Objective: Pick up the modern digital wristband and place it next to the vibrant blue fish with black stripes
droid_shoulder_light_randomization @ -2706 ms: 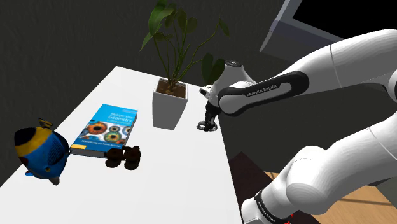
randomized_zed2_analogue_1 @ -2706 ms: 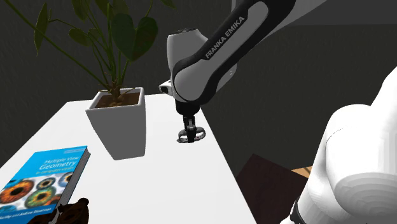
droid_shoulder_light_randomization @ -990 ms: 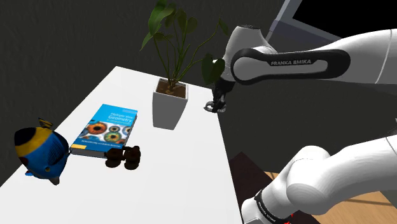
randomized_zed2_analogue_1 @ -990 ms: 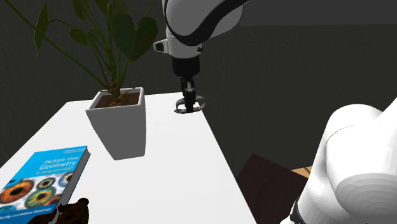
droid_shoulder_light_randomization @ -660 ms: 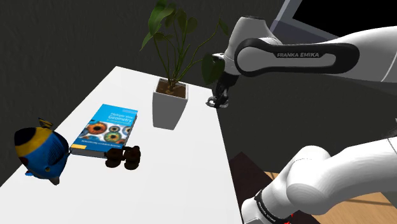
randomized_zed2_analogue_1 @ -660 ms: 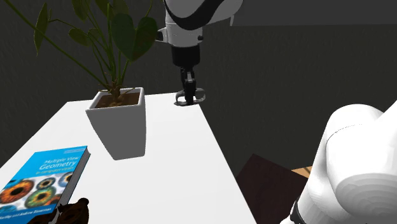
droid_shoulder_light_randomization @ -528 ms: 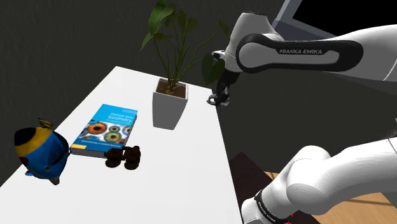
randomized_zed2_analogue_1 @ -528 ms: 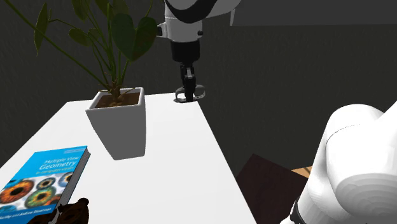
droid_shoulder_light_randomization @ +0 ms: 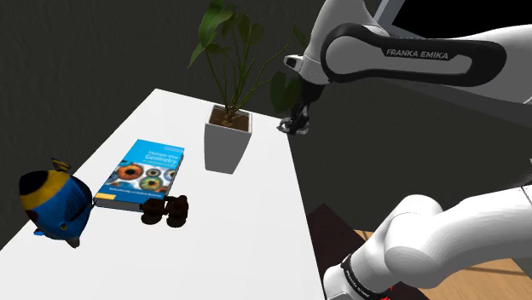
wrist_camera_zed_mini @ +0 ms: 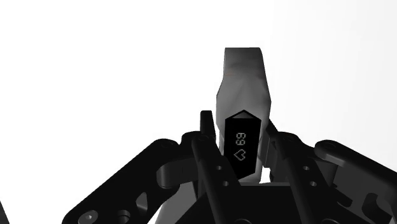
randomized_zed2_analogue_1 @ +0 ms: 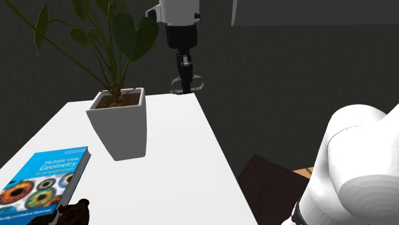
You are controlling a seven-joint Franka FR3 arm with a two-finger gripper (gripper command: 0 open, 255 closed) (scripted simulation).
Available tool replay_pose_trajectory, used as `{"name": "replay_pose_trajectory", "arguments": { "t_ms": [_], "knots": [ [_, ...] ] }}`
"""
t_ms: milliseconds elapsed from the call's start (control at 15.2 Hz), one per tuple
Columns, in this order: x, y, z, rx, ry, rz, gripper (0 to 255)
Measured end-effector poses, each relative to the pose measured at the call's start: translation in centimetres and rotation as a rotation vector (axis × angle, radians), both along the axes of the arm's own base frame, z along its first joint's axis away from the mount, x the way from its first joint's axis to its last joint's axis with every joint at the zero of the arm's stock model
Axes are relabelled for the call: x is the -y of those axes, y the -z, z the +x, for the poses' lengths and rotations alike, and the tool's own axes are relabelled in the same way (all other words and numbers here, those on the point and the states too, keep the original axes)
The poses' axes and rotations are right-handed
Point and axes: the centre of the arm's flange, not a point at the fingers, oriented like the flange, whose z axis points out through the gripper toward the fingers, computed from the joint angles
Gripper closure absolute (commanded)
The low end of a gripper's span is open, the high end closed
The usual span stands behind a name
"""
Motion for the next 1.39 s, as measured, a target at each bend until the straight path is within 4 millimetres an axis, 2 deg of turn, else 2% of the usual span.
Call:
{"name": "replay_pose_trajectory", "arguments": {
  "t_ms": [858, 1386],
  "knots": [
    [-16.7, -0.2, -2.0, 0.000, 0.000, -0.001, 255],
    [-27.2, -0.1, -2.2, 0.000, -0.001, -0.001, 255]
  ]
}}
